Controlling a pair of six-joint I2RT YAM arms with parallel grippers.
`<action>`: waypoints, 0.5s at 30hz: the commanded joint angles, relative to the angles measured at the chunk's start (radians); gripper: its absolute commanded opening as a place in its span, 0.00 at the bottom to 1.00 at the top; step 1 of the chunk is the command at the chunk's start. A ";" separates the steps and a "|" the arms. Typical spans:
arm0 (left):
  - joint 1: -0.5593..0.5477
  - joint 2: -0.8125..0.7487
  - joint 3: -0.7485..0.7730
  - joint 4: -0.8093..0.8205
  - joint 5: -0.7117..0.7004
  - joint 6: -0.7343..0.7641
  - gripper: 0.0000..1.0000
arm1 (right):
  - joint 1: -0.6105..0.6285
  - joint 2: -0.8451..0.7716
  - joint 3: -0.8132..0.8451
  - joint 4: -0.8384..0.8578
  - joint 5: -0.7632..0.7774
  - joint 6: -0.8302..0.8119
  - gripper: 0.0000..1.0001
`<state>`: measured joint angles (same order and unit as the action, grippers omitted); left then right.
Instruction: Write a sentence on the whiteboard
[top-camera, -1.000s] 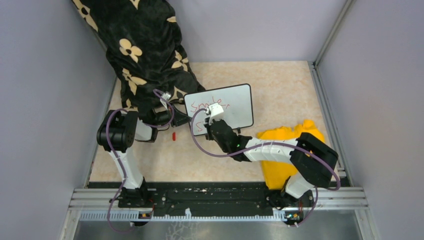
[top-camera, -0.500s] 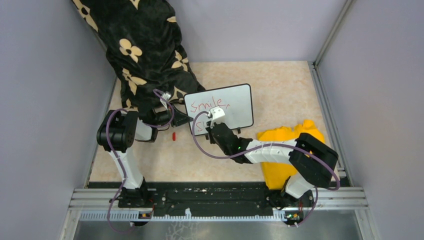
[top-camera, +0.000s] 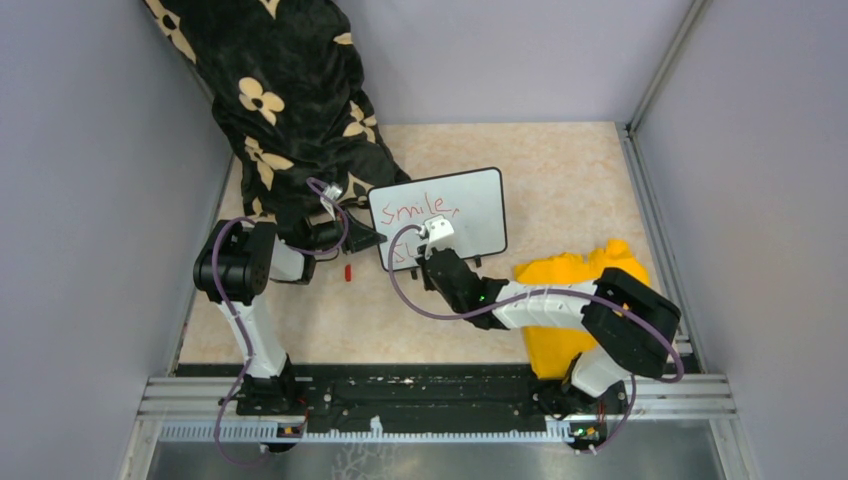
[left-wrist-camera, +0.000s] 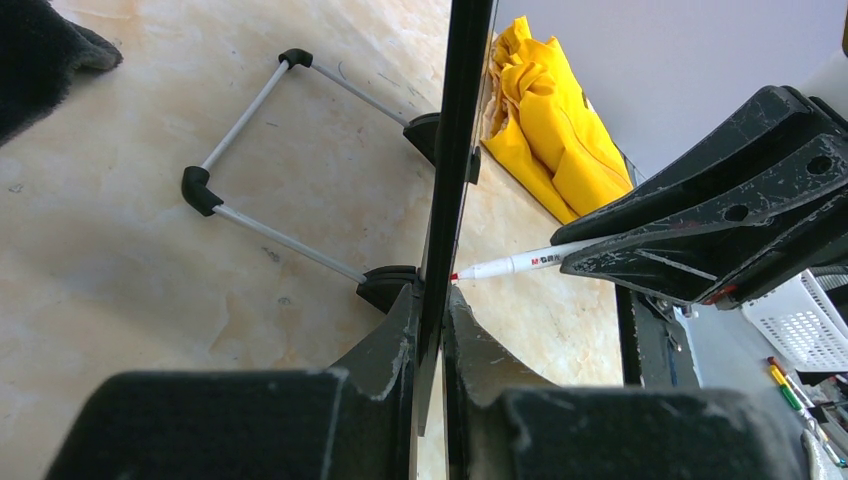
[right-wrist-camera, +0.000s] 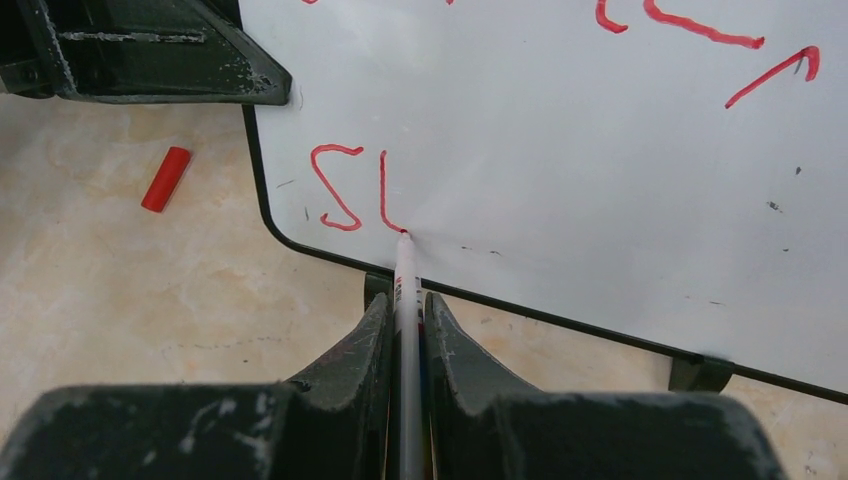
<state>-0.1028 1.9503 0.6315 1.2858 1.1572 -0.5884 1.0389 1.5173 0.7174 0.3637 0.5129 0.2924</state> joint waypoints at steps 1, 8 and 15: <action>-0.006 0.019 -0.003 -0.079 -0.014 0.019 0.00 | -0.005 -0.053 -0.003 0.012 0.038 -0.005 0.00; -0.006 0.019 -0.004 -0.078 -0.014 0.020 0.00 | -0.002 -0.093 -0.005 0.078 -0.051 -0.019 0.00; -0.006 0.019 -0.002 -0.080 -0.013 0.019 0.00 | 0.000 -0.055 0.041 0.084 -0.077 -0.024 0.00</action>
<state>-0.1028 1.9503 0.6315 1.2858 1.1603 -0.5873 1.0378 1.4609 0.7052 0.3859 0.4595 0.2806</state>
